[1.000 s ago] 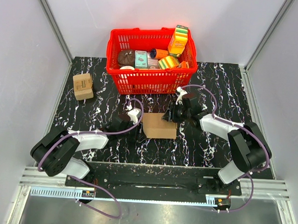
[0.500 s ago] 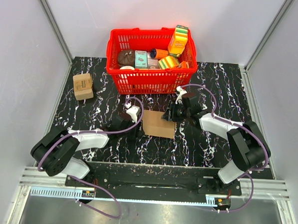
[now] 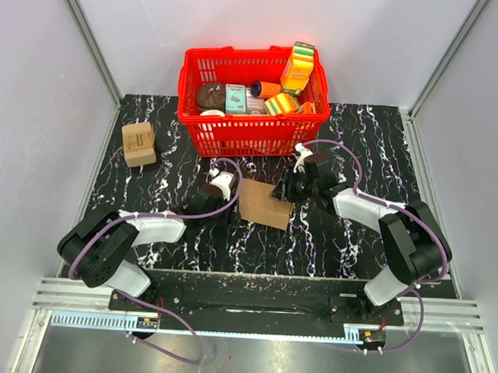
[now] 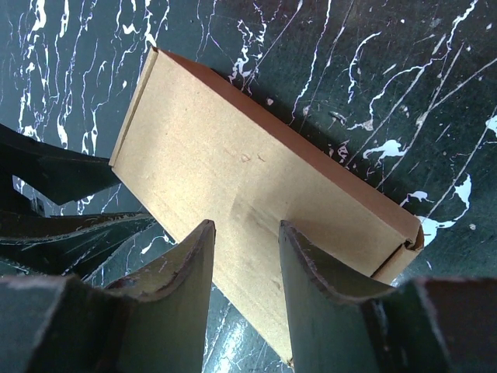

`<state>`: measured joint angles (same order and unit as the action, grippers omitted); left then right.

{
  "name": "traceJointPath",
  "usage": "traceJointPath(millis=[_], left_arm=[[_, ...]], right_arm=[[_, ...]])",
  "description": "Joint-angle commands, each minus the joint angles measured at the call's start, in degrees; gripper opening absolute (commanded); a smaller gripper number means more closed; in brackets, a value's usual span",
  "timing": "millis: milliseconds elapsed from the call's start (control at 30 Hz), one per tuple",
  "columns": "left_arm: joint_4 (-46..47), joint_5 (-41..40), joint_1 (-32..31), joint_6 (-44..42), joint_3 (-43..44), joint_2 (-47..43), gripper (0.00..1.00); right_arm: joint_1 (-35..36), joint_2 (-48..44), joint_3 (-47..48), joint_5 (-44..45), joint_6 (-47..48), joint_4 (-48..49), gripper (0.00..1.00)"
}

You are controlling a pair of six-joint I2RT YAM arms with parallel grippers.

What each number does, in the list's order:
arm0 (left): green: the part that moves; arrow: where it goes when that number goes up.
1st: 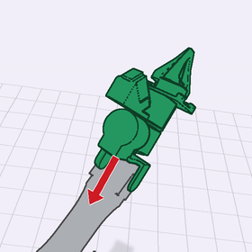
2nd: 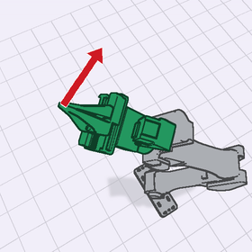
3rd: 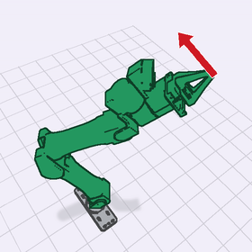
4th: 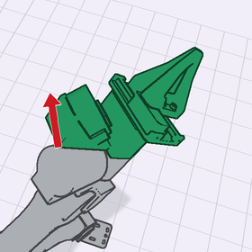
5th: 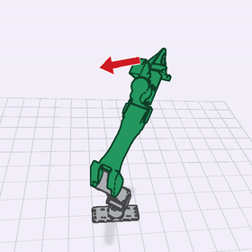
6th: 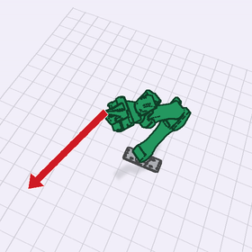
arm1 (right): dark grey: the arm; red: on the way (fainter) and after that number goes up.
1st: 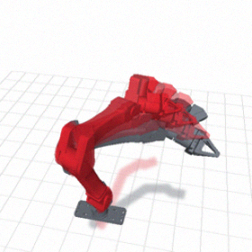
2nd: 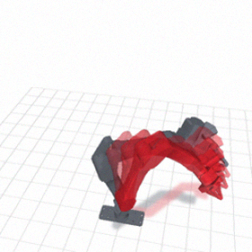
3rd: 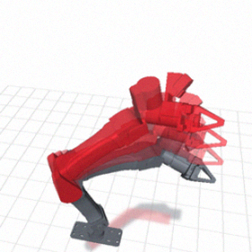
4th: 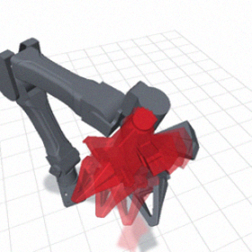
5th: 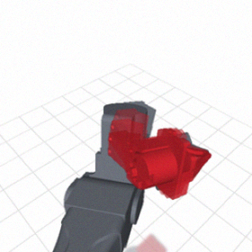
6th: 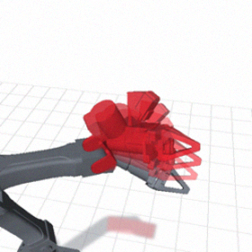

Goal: Fold the paper box

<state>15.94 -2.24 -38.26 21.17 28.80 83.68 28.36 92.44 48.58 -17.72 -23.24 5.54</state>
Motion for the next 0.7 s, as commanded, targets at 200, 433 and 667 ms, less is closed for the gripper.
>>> traceJointPath(millis=[200, 433, 667], left_arm=[[1.5, -1.8, 1.4, -0.5, 2.4, 4.2, 0.60], [2.3, -0.6, 2.0, -0.5, 3.6, 6.6, 0.60], [0.8, 0.4, 2.0, -0.5, 2.5, 3.8, 0.60]], right_arm=[[-0.4, 1.8, 0.4, -0.3, 0.9, -1.7, 0.45], [-0.4, 2.0, 0.4, -0.5, 0.9, -1.8, 0.45], [-0.5, 2.0, 0.4, -0.3, 1.0, -1.9, 0.45]])
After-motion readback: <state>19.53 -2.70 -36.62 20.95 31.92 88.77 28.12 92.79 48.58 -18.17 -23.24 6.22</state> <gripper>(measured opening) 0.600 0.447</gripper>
